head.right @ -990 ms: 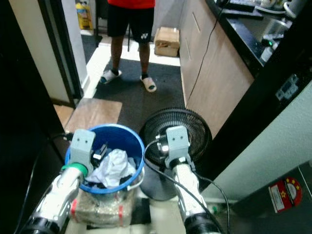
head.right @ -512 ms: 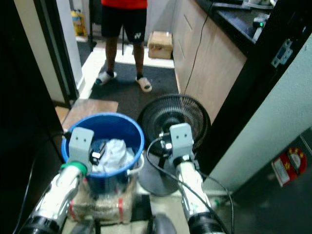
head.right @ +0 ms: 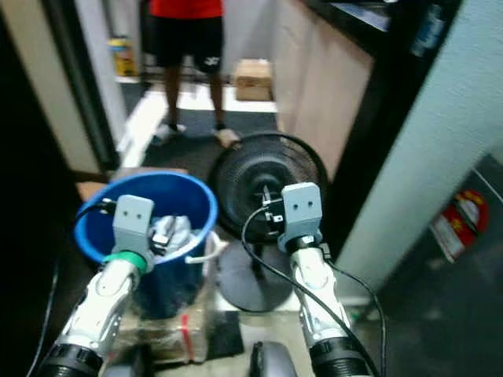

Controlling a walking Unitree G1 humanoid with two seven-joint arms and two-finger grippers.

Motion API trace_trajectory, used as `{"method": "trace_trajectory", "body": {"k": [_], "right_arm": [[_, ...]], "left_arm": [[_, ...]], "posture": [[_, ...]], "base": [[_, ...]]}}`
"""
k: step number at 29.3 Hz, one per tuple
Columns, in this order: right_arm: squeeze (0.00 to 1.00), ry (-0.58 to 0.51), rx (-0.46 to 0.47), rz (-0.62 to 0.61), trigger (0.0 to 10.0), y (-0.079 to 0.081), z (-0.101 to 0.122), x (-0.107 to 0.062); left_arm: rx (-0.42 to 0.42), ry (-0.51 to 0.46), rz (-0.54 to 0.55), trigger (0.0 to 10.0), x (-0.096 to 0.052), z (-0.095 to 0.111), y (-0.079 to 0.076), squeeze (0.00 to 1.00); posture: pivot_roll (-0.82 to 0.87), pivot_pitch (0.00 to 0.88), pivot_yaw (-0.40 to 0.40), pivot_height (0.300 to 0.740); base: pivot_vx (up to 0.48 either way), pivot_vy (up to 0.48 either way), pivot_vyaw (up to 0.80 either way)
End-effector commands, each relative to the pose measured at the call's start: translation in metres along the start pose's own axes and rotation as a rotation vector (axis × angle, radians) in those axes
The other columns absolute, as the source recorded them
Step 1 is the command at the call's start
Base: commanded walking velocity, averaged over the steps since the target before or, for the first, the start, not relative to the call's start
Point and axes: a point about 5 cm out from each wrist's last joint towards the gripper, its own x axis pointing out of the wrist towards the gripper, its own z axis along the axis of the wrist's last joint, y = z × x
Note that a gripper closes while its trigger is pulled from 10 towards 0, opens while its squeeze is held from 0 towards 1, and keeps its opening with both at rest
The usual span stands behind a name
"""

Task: Clothes washing

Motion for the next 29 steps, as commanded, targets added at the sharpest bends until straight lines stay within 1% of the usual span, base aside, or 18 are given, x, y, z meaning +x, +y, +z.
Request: {"method": "trace_trajectory", "body": {"k": [1,7,12,17,19,20,21,22,23,24,25,26,27,28,29], "right_arm": [[0.00,-0.004,0.008,0.007,10.0,0.001,0.003,0.002],[0.00,0.006,0.008,0.014,10.0,0.004,0.000,0.001],[0.00,0.019,0.012,0.020,10.0,0.006,-0.001,-0.001],[0.00,-0.011,0.025,0.059,10.0,0.006,0.014,0.004],[0.00,-0.011,0.025,0.059,10.0,0.006,0.014,0.004],[0.00,-0.035,0.025,0.073,10.0,0.006,0.022,0.007],[0.00,-0.035,0.025,0.073,10.0,0.006,0.022,0.007],[0.00,-0.058,0.025,0.088,10.0,0.006,0.029,0.010],[0.00,-0.058,0.025,0.088,10.0,0.006,0.029,0.010],[0.00,-0.073,0.024,0.101,10.0,0.006,0.034,0.013],[0.00,-0.072,0.018,0.114,10.0,0.008,0.035,0.017],[0.00,-0.072,0.018,0.114,10.0,0.008,0.035,0.017],[0.00,-0.066,0.014,0.121,10.0,0.009,0.034,0.019],[0.00,-0.054,0.005,0.130,10.0,0.011,0.030,0.020],[0.00,-0.016,-0.006,0.142,10.0,0.015,0.023,0.024]], "left_arm": [[-0.007,-0.005,0.009,10.0,0.001,0.003,0.004,0.00],[-0.001,-0.035,0.007,10.0,0.004,0.013,0.004,0.00],[0.002,-0.036,0.008,10.0,0.004,0.014,0.005,0.00],[0.004,-0.046,0.019,10.0,0.006,0.023,0.007,0.00],[0.004,-0.046,0.019,10.0,0.006,0.023,0.007,0.00],[-0.004,-0.063,0.029,10.0,0.009,0.031,0.010,0.00],[-0.004,-0.063,0.029,10.0,0.009,0.031,0.010,0.00],[-0.007,-0.081,0.036,10.0,0.013,0.041,0.013,0.00],[-0.007,-0.081,0.036,10.0,0.013,0.041,0.013,0.00],[0.008,-0.089,0.045,10.0,0.017,0.050,0.016,0.00],[0.015,-0.097,0.061,10.0,0.022,0.057,0.022,0.00],[0.015,-0.097,0.061,10.0,0.022,0.057,0.022,0.00],[0.019,-0.099,0.072,10.0,0.025,0.060,0.025,0.00],[0.017,-0.088,0.084,10.0,0.028,0.062,0.029,0.00],[0.012,-0.071,0.104,10.0,0.032,0.062,0.035,0.00]], "posture": [[0.04,0.049,-0.016,0.545],[0.05,0.056,-0.014,0.526],[0.05,0.057,-0.012,0.526],[0.05,0.058,-0.010,0.526],[0.05,0.058,-0.010,0.526],[0.04,0.059,-0.011,0.526],[0.04,0.059,-0.011,0.526],[0.04,0.063,-0.013,0.526],[0.04,0.063,-0.013,0.526],[0.04,0.066,-0.014,0.526],[0.04,0.069,-0.016,0.526],[0.04,0.069,-0.016,0.526],[0.04,0.069,-0.016,0.526],[0.04,0.073,-0.019,0.526],[0.04,0.077,-0.022,0.526]], "base": [[0.000,0.000,0.00],[0.000,0.000,0.00],[0.000,0.000,0.00],[0.000,0.000,0.00],[0.000,0.000,0.00],[0.000,0.000,0.00],[0.000,0.000,0.00],[0.000,0.000,0.00],[0.000,0.000,0.00],[0.000,0.000,0.00],[0.000,0.000,0.00],[0.000,0.000,0.00],[0.000,0.000,0.00],[0.000,0.000,0.00],[0.000,0.000,0.00]]}}
